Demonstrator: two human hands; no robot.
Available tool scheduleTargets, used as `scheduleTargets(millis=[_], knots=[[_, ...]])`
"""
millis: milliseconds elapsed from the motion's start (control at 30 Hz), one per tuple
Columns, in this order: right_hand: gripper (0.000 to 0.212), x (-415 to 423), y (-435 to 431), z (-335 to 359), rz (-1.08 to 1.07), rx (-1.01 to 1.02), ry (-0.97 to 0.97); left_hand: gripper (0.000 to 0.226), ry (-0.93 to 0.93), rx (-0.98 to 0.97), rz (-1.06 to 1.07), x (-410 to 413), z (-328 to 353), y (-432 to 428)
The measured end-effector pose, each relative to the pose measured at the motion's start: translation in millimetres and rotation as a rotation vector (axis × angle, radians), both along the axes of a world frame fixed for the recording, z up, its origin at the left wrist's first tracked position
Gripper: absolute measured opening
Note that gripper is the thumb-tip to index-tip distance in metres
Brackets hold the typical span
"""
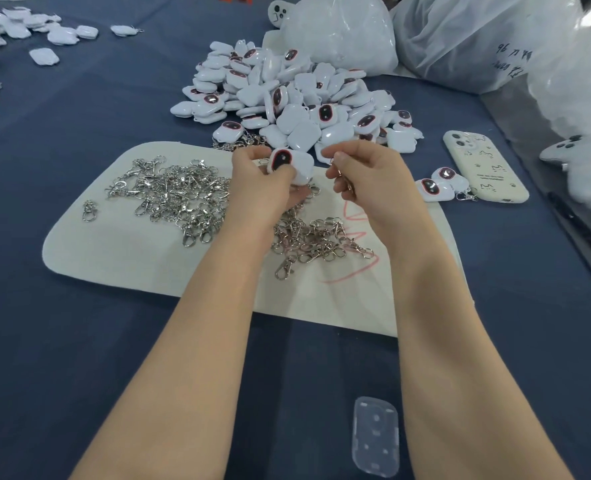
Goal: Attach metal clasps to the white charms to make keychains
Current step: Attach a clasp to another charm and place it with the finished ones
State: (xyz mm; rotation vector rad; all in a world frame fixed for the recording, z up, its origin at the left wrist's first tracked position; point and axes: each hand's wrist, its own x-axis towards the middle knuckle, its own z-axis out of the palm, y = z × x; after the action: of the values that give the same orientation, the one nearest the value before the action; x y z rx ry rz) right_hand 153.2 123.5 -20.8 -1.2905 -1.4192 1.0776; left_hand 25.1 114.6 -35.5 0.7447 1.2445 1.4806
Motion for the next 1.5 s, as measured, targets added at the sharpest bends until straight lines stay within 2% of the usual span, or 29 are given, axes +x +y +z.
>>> scheduleTargets(millis=[100, 300, 433, 500, 633, 800, 867, 967, 1067, 1200, 1333, 1500], knots=[[0.024, 1, 1, 0, 0.011, 0.0, -0.096, 0.042, 0.047, 0.01, -0.053, 0, 0, -2], [0.013, -1, 0, 2, -0.028, 0.002, -0.085, 0.014, 0.029, -0.05, -0.11, 1, 0, -2], [0.012, -1, 1, 2, -0.07, 0.139, -0.244, 0.011, 0.268, -0.027, -0.068, -1, -3, -1], [0.011, -3, 0, 1, -0.078, 0.201, -0.292, 0.012, 0.273, -0.029, -0.05, -1, -2, -1], [0.013, -3, 0, 2, -0.081, 0.226, -0.253, 0.017, 0.173, -0.03, -0.062, 1, 0, -3], [0.018, -1, 0, 3, -0.038, 0.163, -0.22, 0.025, 0.18, -0.012, -0.099, 5, 5, -9], [0.019, 0, 0, 5, -0.029, 0.146, -0.191, 0.021, 0.19, -0.014, -0.121, 5, 7, -10], [0.018, 0, -1, 5, -0.027, 0.135, -0.202, 0.011, 0.268, -0.016, -0.124, 5, 8, -11], [0.017, -1, -2, 5, -0.017, 0.142, -0.225, 0.011, 0.424, 0.03, -0.092, 4, 7, -11], [0.02, -3, -2, 7, 0.016, 0.166, -0.305, 0.004, 0.535, 0.084, -0.097, 4, 6, -11], [0.017, -5, -1, 7, 0.023, 0.155, -0.307, 0.015, 0.672, 0.119, -0.057, 3, 6, -10], [0.014, -7, 0, 2, -0.025, 0.165, -0.286, 0.015, 0.619, 0.125, -0.027, 4, 4, -10]])
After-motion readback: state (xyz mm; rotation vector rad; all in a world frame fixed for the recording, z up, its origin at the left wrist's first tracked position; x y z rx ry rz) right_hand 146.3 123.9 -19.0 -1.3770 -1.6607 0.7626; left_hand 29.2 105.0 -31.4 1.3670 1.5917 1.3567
